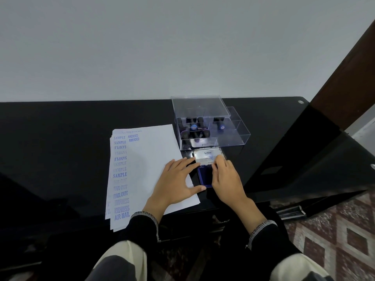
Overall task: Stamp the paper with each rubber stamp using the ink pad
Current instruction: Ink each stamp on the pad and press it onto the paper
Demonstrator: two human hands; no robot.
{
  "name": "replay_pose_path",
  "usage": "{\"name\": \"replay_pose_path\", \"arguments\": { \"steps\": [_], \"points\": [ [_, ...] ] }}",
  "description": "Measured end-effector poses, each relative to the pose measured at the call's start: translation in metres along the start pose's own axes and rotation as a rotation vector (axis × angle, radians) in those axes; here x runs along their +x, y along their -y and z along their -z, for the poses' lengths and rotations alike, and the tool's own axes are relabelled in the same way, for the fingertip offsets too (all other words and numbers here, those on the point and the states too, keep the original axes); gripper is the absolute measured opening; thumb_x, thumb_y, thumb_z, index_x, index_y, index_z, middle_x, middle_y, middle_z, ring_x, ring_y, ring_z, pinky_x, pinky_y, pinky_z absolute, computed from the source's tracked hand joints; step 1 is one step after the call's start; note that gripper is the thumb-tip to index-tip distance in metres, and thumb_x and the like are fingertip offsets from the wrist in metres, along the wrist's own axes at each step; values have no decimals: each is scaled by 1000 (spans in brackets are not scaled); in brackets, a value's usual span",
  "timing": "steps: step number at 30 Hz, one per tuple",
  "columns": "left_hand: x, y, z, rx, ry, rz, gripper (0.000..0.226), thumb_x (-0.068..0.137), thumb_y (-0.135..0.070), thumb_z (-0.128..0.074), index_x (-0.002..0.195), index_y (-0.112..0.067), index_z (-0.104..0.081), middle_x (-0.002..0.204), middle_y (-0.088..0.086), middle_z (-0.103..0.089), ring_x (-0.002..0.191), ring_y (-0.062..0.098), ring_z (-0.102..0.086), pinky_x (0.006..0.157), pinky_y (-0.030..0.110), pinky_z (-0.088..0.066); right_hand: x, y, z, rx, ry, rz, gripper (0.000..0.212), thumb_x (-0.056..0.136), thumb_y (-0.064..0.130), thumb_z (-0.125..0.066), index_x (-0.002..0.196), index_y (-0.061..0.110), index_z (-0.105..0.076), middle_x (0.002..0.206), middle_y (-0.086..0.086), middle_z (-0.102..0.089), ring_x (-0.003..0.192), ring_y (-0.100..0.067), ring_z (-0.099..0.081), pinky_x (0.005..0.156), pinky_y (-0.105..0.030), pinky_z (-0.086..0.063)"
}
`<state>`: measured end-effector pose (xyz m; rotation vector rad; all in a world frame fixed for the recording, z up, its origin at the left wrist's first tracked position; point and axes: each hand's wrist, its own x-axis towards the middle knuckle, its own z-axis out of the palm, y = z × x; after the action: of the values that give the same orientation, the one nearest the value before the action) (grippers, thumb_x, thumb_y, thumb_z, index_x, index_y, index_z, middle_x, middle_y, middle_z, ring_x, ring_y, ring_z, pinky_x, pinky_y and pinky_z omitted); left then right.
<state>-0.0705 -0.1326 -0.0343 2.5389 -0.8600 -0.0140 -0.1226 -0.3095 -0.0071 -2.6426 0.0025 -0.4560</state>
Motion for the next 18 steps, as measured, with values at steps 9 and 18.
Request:
{"name": "replay_pose_path", "arguments": {
  "steps": [9, 18],
  "points": [
    [1, 1, 1, 2, 14, 2, 88, 74, -86, -31, 148, -40, -29, 157, -15, -25, 145, 7, -17, 118, 32, -1, 29, 0, 8, -7, 127, -18, 14, 99, 15, -39, 85, 15, -38, 65, -5, -51, 56, -21, -46, 46, -28, -25],
    [1, 1, 1, 10, 14, 2, 87, 74, -86, -32, 148, -40, -29, 157, -15, -25, 145, 8, -17, 119, 33, -2, 19, 0, 4, 14, 59, -6, 13, 99, 14, -39, 87, 17, -36, 71, -2, -49, 63, -18, -44, 49, -26, -27]
  ]
}}
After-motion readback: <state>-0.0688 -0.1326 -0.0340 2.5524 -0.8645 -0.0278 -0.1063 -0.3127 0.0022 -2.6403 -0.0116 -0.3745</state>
